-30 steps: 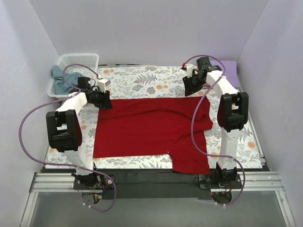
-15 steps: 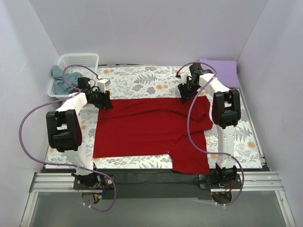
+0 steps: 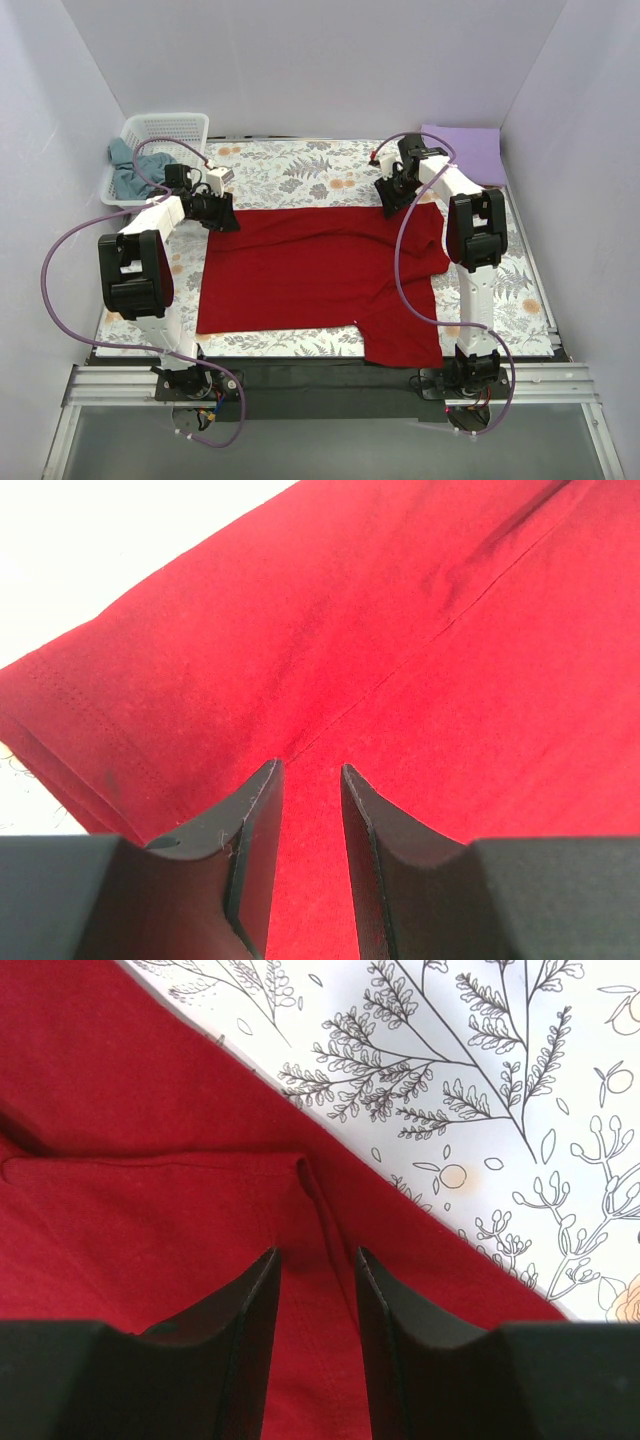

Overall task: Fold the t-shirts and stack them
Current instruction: Fold the tshirt

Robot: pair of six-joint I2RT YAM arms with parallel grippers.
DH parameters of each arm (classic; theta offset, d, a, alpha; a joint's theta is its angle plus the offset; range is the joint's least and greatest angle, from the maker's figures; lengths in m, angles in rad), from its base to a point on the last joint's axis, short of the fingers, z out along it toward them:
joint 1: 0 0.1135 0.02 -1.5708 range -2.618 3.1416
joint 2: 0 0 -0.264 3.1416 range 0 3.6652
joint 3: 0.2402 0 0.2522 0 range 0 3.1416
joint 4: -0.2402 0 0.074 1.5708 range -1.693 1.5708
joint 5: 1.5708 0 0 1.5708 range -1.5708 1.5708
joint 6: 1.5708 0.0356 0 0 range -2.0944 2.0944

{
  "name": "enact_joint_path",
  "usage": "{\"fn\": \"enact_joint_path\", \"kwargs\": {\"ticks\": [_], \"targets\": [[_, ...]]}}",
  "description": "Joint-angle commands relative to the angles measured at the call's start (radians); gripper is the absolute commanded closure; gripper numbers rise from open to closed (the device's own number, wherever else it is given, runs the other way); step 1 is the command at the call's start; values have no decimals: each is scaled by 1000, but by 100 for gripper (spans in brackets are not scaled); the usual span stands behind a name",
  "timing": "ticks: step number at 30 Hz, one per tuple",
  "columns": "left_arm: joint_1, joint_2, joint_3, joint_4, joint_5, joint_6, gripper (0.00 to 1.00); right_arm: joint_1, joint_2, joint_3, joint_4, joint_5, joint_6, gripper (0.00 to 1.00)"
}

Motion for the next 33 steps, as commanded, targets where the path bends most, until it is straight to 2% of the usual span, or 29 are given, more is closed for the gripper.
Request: {"fn": "enact_joint_path", "kwargs": {"ticks": [1, 7, 11, 15, 16, 19, 20, 33], "targets": [[-3, -10, 10, 11, 44, 0, 71, 8, 21, 22, -17, 30, -18, 58], [-3, -8, 7, 14, 53, -5, 71, 8, 31, 25, -17, 38, -21, 56], [-3, -7, 7, 15, 53, -6, 71, 9, 15, 23, -28, 7, -16, 64], [-4, -5, 7, 15, 58, -11, 71, 20, -34, 14, -39, -19, -15, 68], [-3, -7, 8, 15, 59, -12, 71, 23, -43, 9, -40, -27, -16, 70], [-4, -7, 8, 18, 62, -17, 71, 34, -74, -14, -48, -43, -24, 89], [-4, -8, 8, 18, 64, -20, 71, 38, -77, -18, -50, -45, -28, 98], [-3, -33, -6, 17, 58, -9, 71, 98, -215, -139, -97, -140, -5, 99]]}}
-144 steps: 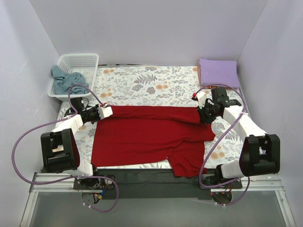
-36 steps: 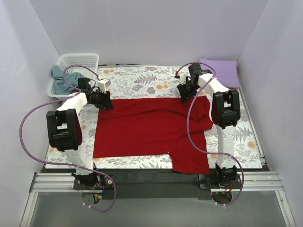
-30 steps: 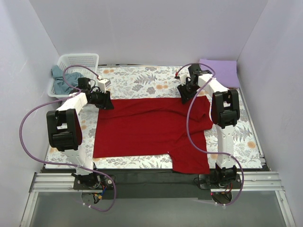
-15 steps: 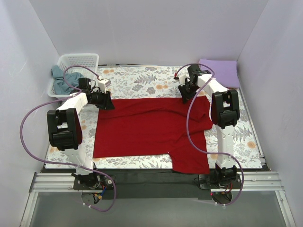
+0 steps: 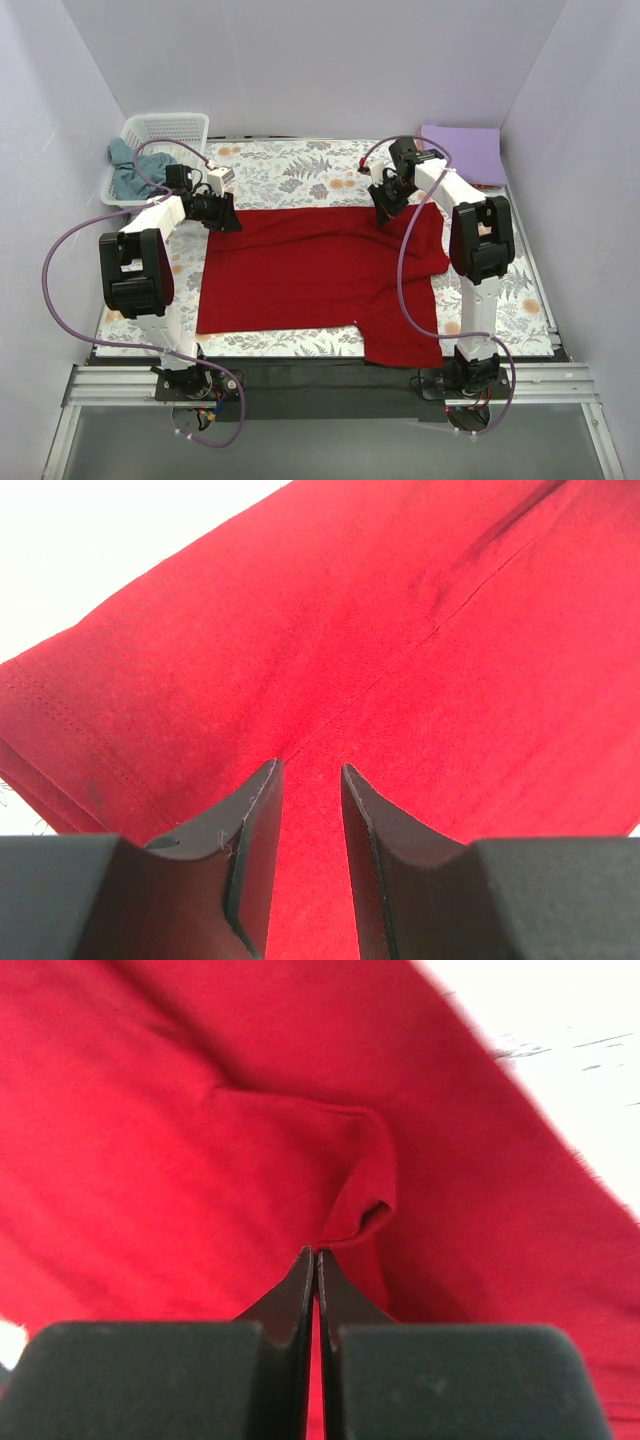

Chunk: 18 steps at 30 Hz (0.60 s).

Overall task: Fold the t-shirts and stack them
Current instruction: Fold the tshirt

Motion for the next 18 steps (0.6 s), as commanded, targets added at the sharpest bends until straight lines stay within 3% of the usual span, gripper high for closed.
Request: {"fn": "enact_joint_path", "kwargs": {"ticks": [1, 10, 13, 15, 18], "targets": [[-2, -48, -6, 11, 24, 8, 71, 35, -93, -46, -44, -79, 20, 99], [-2, -63, -18, 11, 17, 14, 71, 175, -219, -265, -39, -139, 54, 99], [-2, -65, -24, 11, 13, 16, 71, 216, -247, -316, -45, -146, 65, 86], [-3, -65, -27, 11, 13, 16, 71, 233, -281, -343, -47, -143, 56, 70], [-2, -60, -27, 11, 17, 16, 71, 235, -325, -349, -56, -139, 49, 62]]}}
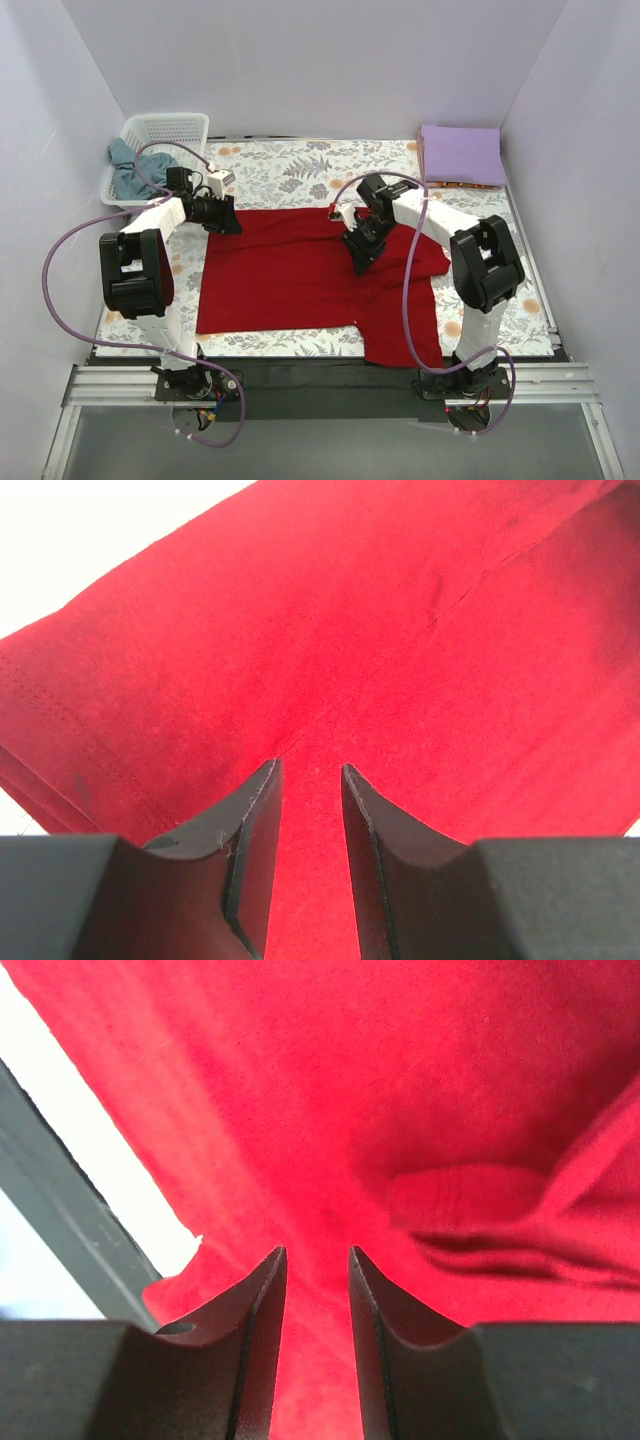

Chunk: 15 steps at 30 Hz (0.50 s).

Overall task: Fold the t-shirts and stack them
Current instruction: Fold the tshirt

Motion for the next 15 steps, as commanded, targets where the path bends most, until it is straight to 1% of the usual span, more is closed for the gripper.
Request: {"fn": "enact_joint_path", "kwargs": {"ticks": [1, 6, 7, 9, 10, 11, 14, 15], "targets": [[-3, -54, -7, 10, 19, 10, 71, -7, -99, 5, -20, -9, -11, 62], [-5, -44, 7, 9, 37, 2, 71, -29, -155, 25, -26, 57, -39, 61], [-8, -41, 12, 3, 42, 1, 71, -40, -152, 37, -25, 67, -40, 59], [-28, -42, 22, -2, 65, 2, 71, -101, -129, 56, -28, 75, -36, 58], [-40, -41, 27, -6, 71, 2, 70, -127, -116, 64, -29, 66, -28, 53], [-57, -47, 41, -7, 79, -4, 69, -185, -87, 77, -29, 52, -17, 52], [-194, -51, 82, -2, 86, -16, 66, -291, -25, 105, -45, -12, 3, 51], [-222, -50, 93, 7, 86, -28, 66, -327, 2, 113, -48, -12, 6, 51]]}}
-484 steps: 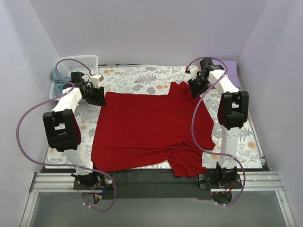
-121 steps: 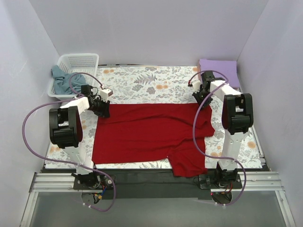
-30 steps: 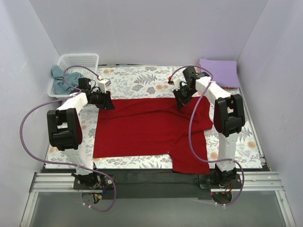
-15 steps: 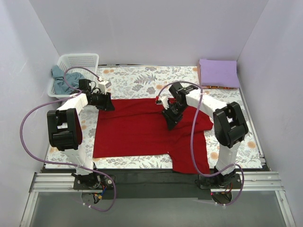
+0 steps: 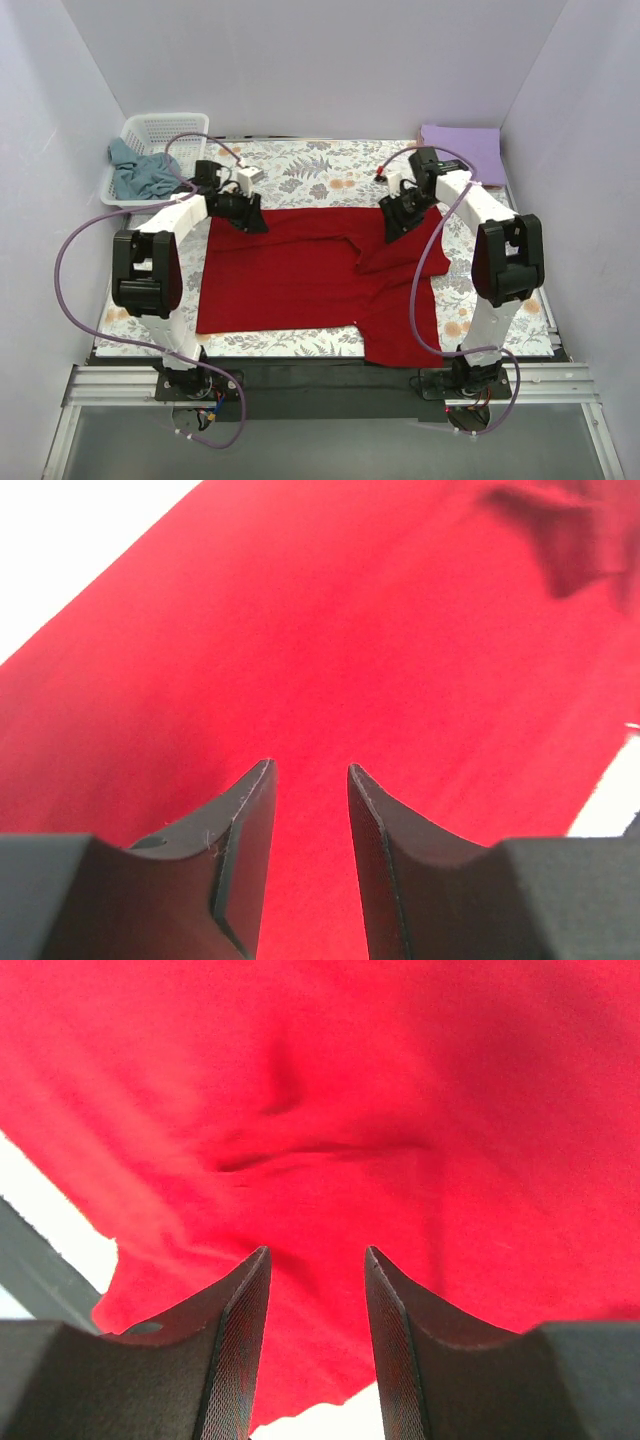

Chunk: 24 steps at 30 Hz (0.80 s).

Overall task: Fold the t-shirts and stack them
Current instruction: Fold the tshirt

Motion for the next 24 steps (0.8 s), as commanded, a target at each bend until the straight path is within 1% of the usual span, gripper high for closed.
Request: {"fn": "enact_joint_path", "kwargs": {"ticks": [1, 2, 3, 5, 12, 14, 15, 16, 18, 19, 20, 24], "targets": [[-181, -44, 92, 39, 54, -50, 66, -131, 88, 64, -37, -45, 31, 51], [-231, -36, 103, 53, 58, -77, 66, -148, 110, 75, -37, -48, 34, 51], [-257, -31, 106, 83, 65, -91, 66, -157, 128, 81, -35, -47, 35, 51], [-358, -2, 120, 128, 52, -117, 65, -158, 154, 92, -35, -28, 35, 50], [-556, 108, 200, 211, 26, -216, 62, -162, 231, 61, -34, -24, 26, 49], [-607, 140, 218, 252, 17, -255, 62, -165, 227, 35, -41, -65, 11, 62], [-622, 160, 232, 258, 11, -278, 62, -167, 213, 22, -43, -79, 3, 65], [-628, 180, 244, 271, 11, -305, 62, -168, 196, 14, -47, -83, -1, 74], [-642, 208, 261, 288, 11, -331, 63, -168, 170, -12, -57, -93, -21, 93], [-647, 216, 264, 291, 11, -338, 63, -170, 162, -20, -60, -96, -31, 93], [-648, 222, 269, 294, 9, -342, 63, -171, 147, -31, -63, -96, -37, 99], [-668, 252, 283, 311, -10, -368, 63, -176, 113, -80, -74, -103, -66, 99]]}}
